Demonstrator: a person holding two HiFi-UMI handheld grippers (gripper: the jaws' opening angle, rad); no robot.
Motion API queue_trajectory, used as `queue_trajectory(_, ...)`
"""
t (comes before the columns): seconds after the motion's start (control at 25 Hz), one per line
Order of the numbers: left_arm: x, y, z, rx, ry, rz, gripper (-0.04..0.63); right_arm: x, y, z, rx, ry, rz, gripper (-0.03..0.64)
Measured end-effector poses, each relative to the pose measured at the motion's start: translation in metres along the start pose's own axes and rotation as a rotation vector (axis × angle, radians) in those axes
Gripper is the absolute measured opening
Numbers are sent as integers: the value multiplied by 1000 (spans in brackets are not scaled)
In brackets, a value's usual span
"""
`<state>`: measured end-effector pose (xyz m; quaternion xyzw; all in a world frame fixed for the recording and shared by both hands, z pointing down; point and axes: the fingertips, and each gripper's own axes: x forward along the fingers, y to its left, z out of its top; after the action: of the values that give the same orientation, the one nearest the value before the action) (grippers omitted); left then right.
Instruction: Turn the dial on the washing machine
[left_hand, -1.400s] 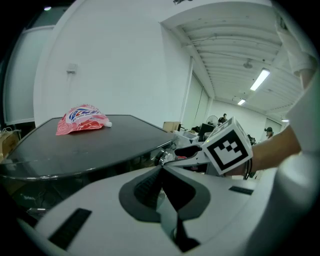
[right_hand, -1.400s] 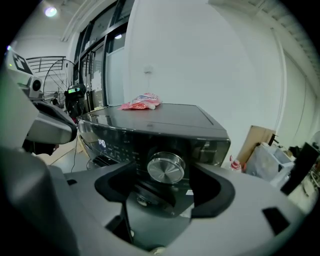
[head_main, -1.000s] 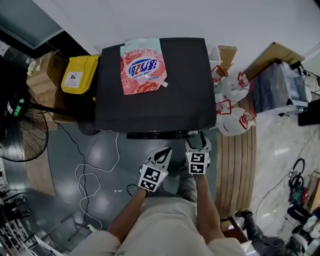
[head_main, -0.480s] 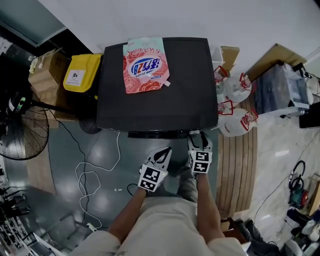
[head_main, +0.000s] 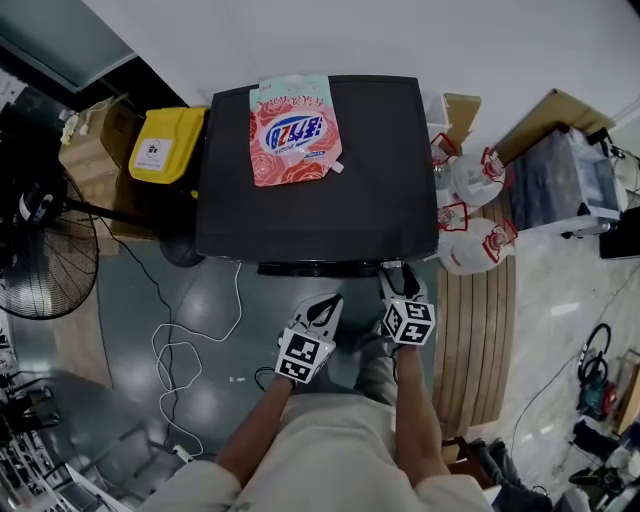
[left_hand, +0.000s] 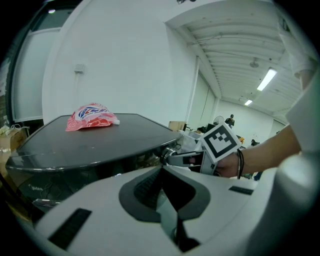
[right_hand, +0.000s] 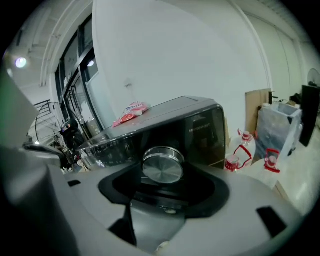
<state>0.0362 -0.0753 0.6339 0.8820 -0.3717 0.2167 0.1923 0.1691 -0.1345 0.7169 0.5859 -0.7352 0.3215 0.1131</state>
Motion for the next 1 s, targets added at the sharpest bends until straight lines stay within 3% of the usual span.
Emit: queue_trajectory(1.0,-2,-1,-13,-18,16,1,11,2,-5,1,374,-65,144,273)
